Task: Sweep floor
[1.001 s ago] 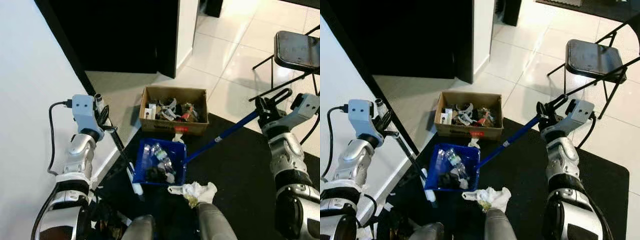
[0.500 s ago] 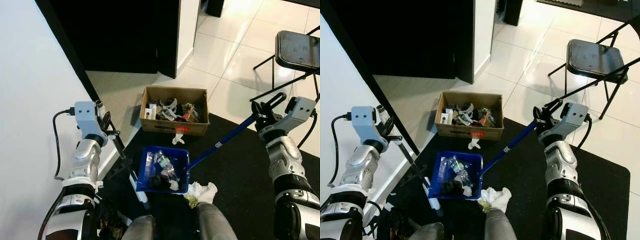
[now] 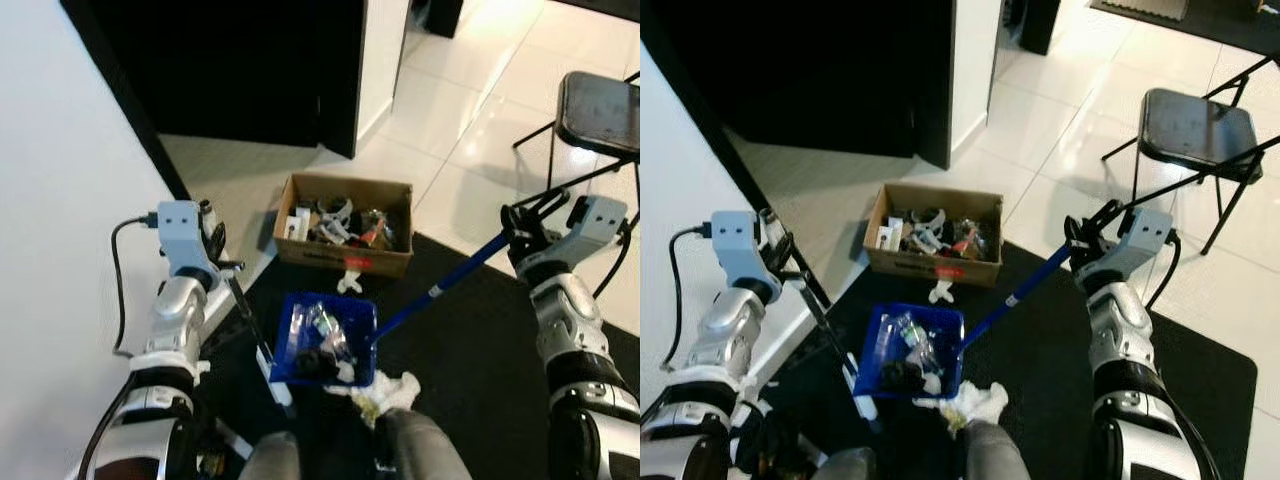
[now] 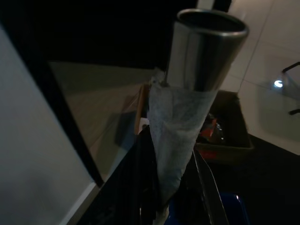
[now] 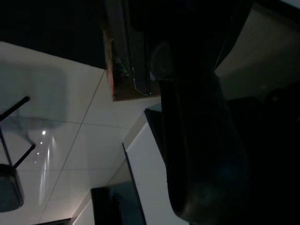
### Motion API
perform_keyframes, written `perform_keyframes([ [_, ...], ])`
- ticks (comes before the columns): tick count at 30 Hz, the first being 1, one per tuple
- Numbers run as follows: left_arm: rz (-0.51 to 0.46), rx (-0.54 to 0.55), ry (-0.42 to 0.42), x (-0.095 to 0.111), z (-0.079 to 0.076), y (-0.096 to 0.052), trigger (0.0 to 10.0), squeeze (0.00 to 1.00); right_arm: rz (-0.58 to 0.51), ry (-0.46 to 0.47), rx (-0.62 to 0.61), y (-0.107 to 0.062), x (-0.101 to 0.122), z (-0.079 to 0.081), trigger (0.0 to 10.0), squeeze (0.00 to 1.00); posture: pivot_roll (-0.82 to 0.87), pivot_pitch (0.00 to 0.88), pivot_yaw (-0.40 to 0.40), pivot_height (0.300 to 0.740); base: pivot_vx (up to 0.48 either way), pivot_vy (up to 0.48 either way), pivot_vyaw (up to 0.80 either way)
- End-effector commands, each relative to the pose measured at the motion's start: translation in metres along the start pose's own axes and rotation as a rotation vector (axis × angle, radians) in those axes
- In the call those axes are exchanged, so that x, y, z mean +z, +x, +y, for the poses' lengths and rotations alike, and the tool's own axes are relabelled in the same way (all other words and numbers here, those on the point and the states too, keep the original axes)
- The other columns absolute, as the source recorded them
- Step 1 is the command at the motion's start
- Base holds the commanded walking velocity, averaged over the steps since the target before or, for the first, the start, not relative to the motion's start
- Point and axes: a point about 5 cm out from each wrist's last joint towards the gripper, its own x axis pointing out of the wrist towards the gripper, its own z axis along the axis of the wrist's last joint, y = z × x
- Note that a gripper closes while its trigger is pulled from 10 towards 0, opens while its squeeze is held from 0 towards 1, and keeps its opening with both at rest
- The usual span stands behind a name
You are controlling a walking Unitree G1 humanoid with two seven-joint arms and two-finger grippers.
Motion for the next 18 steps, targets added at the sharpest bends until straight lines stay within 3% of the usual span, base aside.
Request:
perform_keyframes([
  [1,-0.018,0.002,-0.014,0.0042,0.0,0.0019,10.0,0.0,0.012,0.017,0.015,0.0001,-0.0047,0.0054,10.0,0.0,0.0,0.0,0.007,0.74,0.0,-0.435,0.0],
  [18,-0.024,0.021,-0.02,0.0052,0.0024,0.0025,10.0,0.0,0.023,-0.003,0.024,0.003,-0.0019,0.0064,10.0,0.0,0.0,0.0,-0.006,0.74,0.0,-0.434,0.0],
])
